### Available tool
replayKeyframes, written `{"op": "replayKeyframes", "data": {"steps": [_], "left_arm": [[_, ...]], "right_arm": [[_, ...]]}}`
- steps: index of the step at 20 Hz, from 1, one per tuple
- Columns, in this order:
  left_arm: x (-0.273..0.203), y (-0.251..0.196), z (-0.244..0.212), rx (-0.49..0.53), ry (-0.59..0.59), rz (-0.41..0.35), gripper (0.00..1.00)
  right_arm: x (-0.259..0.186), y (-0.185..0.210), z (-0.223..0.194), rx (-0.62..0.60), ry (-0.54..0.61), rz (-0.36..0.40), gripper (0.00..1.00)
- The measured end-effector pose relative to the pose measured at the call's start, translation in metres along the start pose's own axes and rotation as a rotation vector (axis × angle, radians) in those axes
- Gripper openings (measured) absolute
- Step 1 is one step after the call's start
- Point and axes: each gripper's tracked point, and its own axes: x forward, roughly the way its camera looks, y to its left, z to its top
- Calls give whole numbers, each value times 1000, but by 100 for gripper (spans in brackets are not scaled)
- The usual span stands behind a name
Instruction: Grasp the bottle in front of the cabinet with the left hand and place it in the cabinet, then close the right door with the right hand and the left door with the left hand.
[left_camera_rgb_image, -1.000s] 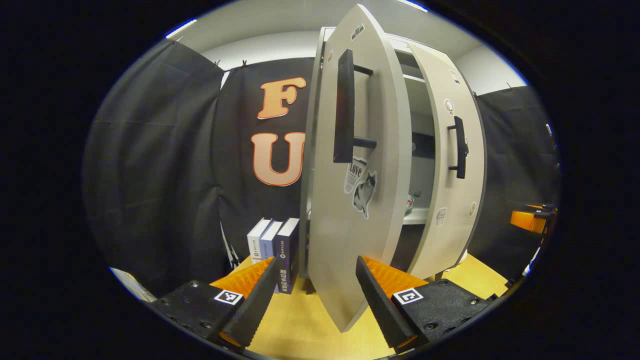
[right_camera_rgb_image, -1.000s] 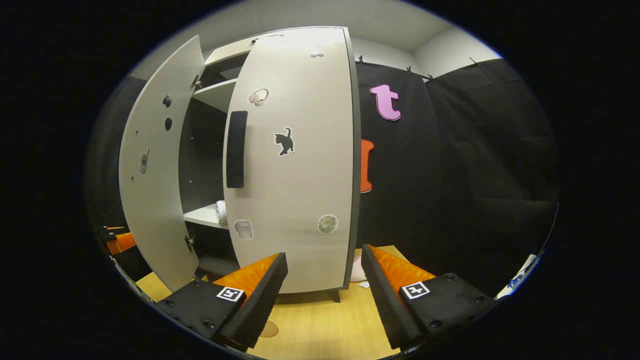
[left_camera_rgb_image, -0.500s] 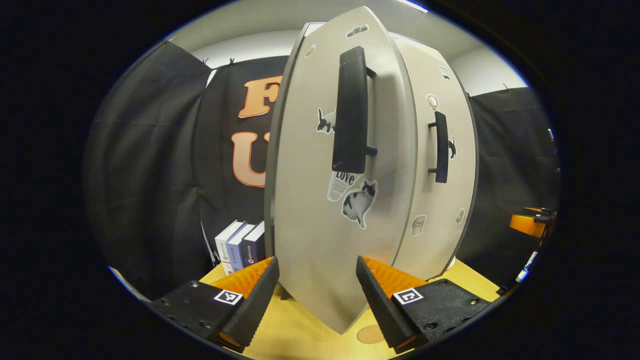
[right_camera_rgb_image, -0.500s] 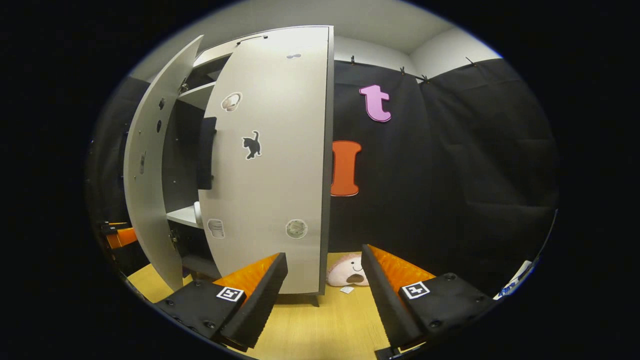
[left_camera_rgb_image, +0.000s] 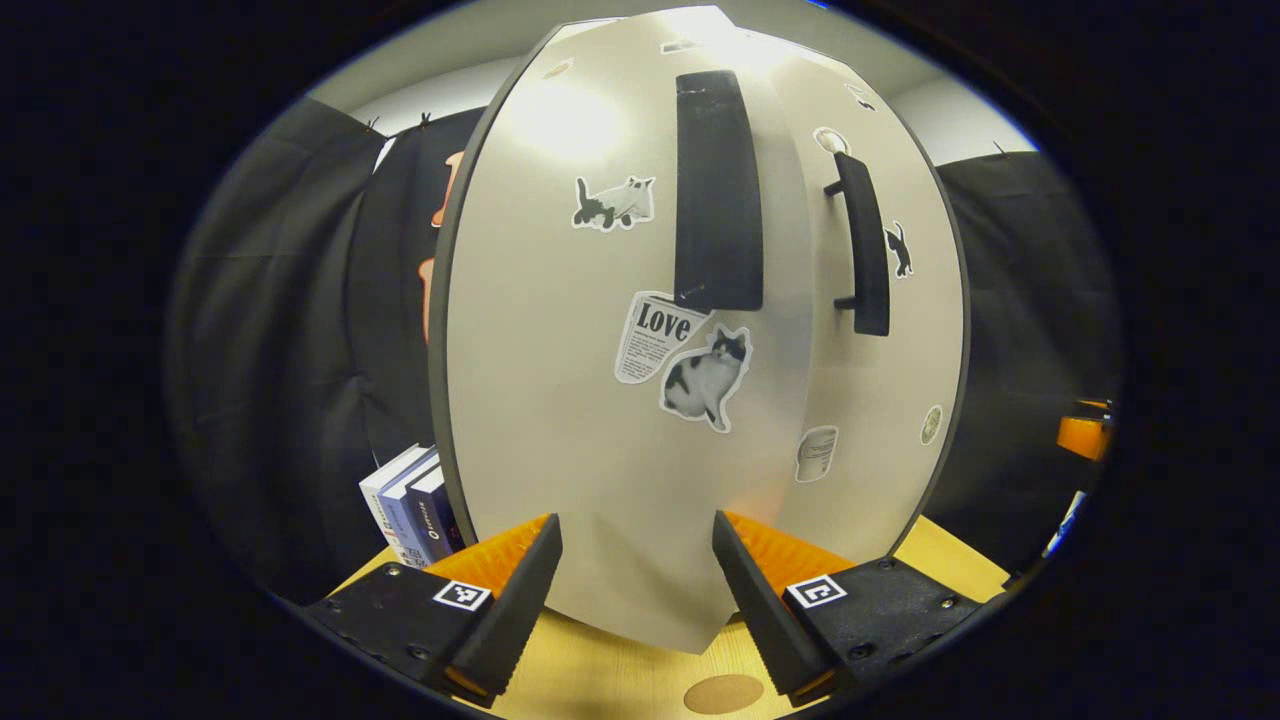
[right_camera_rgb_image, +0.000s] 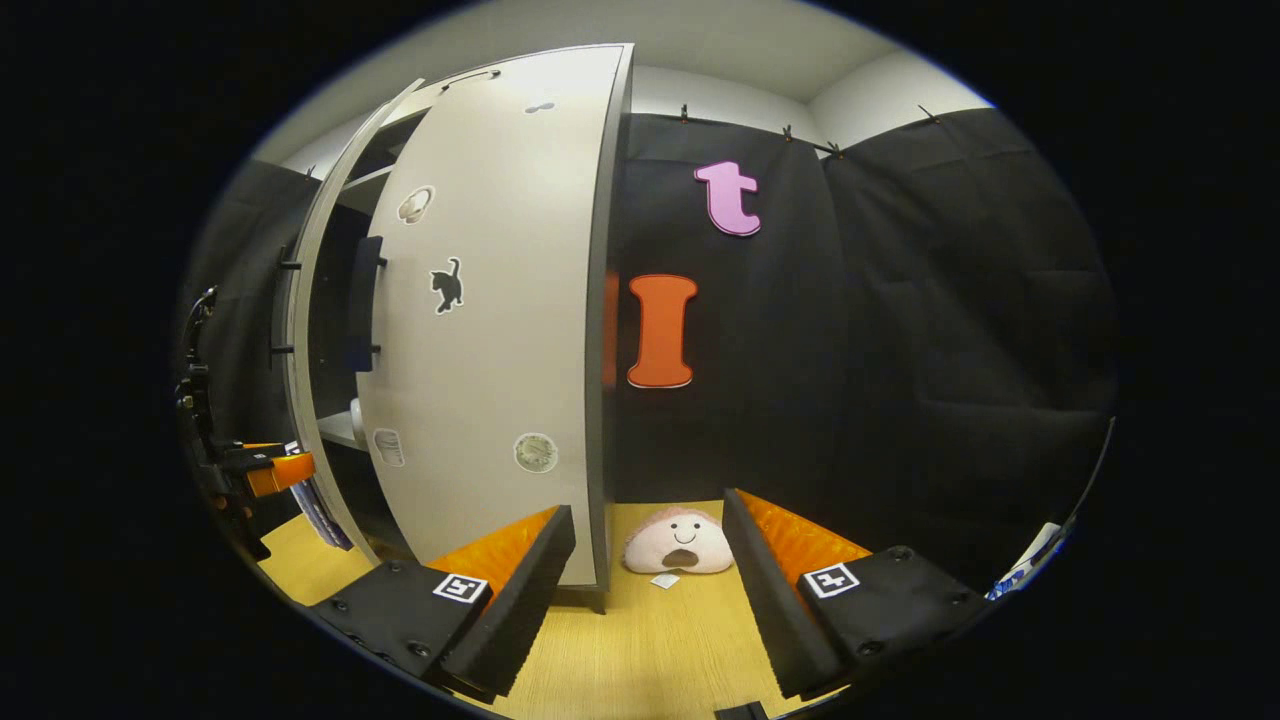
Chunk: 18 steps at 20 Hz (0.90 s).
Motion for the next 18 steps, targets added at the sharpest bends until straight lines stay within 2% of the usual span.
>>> {"op": "replayKeyframes", "data": {"steps": [10, 11, 14, 18], "left_arm": [[14, -6, 3, 52, 19, 15, 94], [10, -6, 6, 44, 15, 31, 94], [3, -20, 22, 32, -23, -10, 94], [-24, -16, 41, 53, -48, -11, 92]], "right_arm": [[9, -15, -7, 7, 26, 13, 98], [9, -16, -8, 3, 29, 17, 98], [9, -21, -6, -11, 26, 21, 98], [11, -20, -9, -8, 35, 42, 98]]}}
